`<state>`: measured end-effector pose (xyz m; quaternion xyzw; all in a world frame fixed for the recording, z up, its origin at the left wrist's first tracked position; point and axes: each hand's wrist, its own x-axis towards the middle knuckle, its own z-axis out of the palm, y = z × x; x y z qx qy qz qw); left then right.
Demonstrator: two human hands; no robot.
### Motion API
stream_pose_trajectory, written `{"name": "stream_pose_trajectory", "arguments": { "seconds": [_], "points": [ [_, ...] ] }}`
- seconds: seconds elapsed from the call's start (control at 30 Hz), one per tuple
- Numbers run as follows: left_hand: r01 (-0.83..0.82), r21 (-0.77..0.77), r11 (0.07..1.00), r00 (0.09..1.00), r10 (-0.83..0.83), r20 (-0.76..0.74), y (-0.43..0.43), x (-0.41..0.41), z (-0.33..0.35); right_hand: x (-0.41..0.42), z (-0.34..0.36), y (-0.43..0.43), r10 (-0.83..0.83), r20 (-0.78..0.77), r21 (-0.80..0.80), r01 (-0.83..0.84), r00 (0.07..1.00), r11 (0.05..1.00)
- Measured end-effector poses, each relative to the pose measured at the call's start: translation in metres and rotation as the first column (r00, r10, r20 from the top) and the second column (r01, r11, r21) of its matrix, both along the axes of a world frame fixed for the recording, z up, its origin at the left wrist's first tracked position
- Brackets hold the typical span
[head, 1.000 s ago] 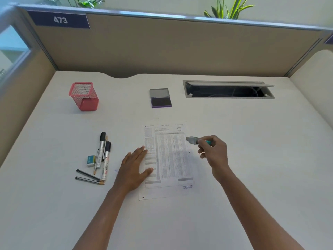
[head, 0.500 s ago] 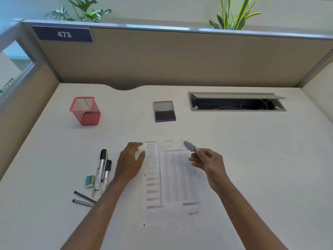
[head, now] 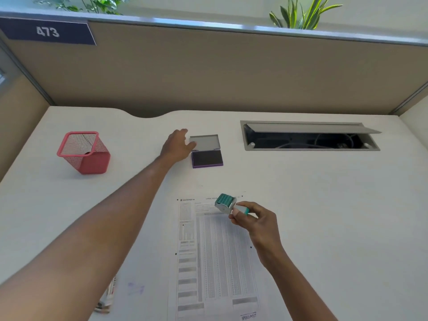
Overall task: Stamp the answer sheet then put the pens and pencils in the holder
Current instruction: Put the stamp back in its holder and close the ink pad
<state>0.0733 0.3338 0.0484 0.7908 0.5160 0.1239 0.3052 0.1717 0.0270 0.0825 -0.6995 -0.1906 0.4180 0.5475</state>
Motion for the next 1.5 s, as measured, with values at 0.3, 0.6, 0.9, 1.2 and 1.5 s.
{"name": "stream_pose_trajectory", "arguments": {
  "seconds": [0.3, 0.6, 0.9, 1.2, 1.5],
  "points": [
    [0.052, 0.267, 0.962, 0.991, -0.018, -0.129, 0.02, 0.026, -0.01, 0.006, -0.016, 0.006, 0.042, 0.121, -0.031, -0.038, 0.992, 0.999],
    [0.016, 0.413, 0.91, 1.0, -0.014, -0.007, 0.025, 0.019, -0.011, 0.006, -0.022, 0.012, 0.034, 0.126, -0.019, -0.032, 0.991, 0.999],
    [0.082, 0.479, 0.874, 0.944, -0.222, 0.244, -0.008, -0.003, -0.004, 0.011, -0.02, 0.009, -0.066, 0.056, 0.009, 0.066, 0.996, 0.998],
    [0.229, 0.057, 0.972, 0.937, -0.236, 0.257, -0.032, -0.033, -0.026, 0.029, -0.014, 0.027, 0.034, 0.119, 0.035, -0.039, 0.992, 0.999],
    [0.16, -0.035, 0.987, 0.938, -0.141, 0.318, -0.027, -0.035, -0.039, 0.053, -0.011, 0.108, 0.115, 0.347, 0.091, -0.155, 0.931, 0.984]
  ]
}}
